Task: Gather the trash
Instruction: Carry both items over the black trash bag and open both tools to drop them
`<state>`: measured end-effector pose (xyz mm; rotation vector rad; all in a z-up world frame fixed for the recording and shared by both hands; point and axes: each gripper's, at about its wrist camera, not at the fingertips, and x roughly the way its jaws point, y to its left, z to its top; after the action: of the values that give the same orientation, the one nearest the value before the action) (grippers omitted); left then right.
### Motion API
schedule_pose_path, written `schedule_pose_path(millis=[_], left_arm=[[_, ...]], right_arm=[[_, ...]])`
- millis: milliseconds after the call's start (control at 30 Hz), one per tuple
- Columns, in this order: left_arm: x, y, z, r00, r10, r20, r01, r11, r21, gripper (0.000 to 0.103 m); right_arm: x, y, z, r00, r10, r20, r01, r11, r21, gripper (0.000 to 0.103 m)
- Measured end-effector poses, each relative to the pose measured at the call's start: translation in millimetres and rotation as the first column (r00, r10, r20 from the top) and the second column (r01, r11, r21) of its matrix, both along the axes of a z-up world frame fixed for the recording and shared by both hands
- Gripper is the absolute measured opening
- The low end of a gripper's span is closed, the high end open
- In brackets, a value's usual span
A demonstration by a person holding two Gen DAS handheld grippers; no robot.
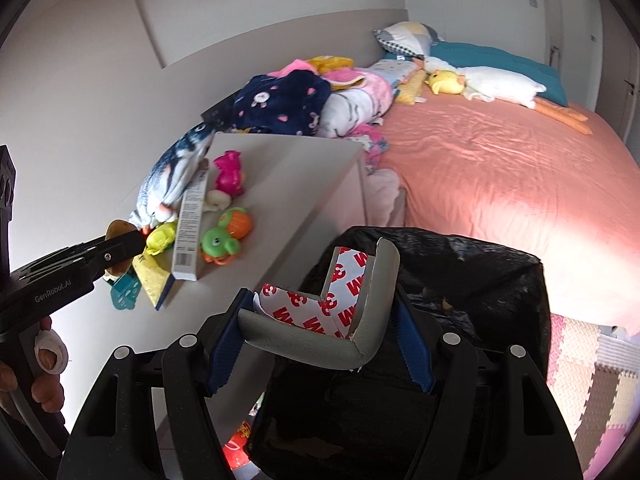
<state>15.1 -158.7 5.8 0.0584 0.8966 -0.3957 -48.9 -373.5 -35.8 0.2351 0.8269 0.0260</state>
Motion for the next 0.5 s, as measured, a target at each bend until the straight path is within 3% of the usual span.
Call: schedule_pose_path(millis=[500], left_arm=[[-7.2,-99.6,-5.0,0.979,-0.204,-0.009,0.204,0.979,0.014,0.038]], right_arm=[[-37.8,-75.3,0.8,0.983,-0.185,0.009,0.185,0.983,0.015,0.069]])
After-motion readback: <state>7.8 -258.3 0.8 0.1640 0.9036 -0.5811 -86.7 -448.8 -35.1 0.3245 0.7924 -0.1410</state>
